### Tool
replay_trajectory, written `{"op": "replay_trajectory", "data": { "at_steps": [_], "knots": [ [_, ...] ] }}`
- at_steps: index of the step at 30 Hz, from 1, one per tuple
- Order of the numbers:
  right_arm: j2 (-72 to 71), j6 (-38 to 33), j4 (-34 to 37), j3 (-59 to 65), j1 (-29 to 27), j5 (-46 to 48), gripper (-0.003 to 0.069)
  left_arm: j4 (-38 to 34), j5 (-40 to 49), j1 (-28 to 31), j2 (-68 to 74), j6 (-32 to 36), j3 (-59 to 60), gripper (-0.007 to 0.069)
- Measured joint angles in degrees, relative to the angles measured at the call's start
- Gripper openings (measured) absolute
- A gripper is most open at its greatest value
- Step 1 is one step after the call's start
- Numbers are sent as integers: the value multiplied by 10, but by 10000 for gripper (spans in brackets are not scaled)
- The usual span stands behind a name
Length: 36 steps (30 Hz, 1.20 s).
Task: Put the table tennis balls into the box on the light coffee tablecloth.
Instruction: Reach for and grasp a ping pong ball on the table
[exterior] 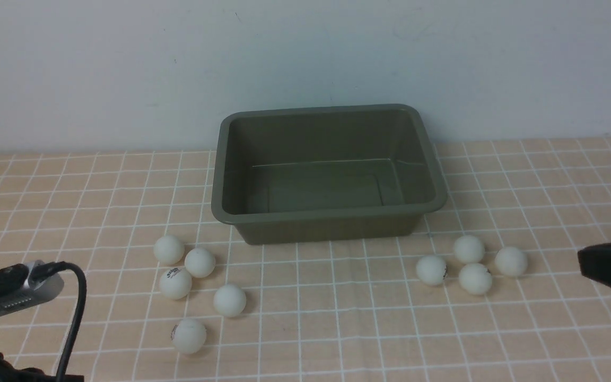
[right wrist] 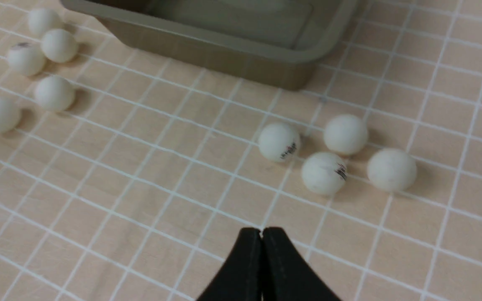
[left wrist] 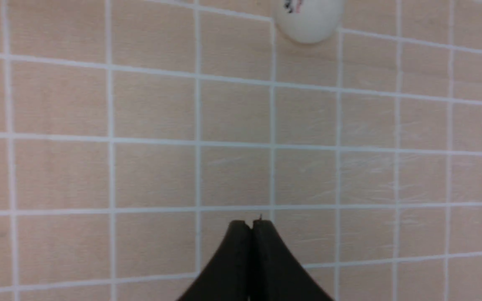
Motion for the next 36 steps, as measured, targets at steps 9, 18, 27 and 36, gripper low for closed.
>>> {"op": "replay_trajectory", "data": {
  "at_steps": [9, 18, 27, 36],
  "knots": [
    [119, 197, -194, -108, 0, 52, -17, -19, -16, 0, 0, -15, -1, -69],
    [213, 262, -251, -168, 0, 114, -16, -51, -63, 0, 0, -5, -1, -69],
    [247, 262, -255, -170, 0, 110, -16, -54, -103, 0, 0, 46, -1, -69],
    [247, 261, -261, -170, 0, 100, -16, -93, -177, 0, 4, 47, -1, -69]
  ]
}}
